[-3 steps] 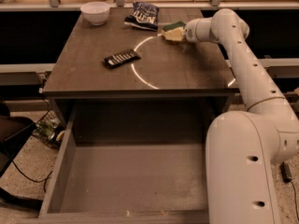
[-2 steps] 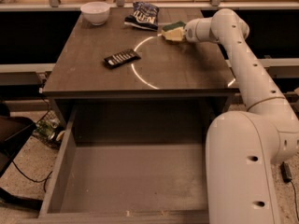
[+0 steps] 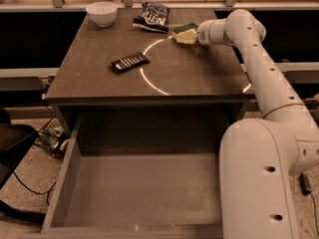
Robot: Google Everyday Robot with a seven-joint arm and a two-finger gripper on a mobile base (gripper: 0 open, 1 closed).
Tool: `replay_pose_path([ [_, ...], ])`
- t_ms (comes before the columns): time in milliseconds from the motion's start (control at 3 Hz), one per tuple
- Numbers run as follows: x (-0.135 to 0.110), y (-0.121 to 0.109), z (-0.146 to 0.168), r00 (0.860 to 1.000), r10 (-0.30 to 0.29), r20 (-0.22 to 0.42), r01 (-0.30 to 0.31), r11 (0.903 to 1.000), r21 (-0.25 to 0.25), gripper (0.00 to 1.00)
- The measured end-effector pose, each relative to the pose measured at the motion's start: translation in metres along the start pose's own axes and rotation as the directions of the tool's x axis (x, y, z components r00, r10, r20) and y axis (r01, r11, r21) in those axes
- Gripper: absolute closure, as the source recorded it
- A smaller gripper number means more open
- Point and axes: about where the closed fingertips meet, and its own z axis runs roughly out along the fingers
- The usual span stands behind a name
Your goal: Place sponge into top drawer
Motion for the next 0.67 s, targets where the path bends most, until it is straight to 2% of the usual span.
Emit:
replay_pose_path([
  [667,0.0001,0.0002,0.0002,1.0,0.0,0.0,0.0,1.0,0.0,0.38],
])
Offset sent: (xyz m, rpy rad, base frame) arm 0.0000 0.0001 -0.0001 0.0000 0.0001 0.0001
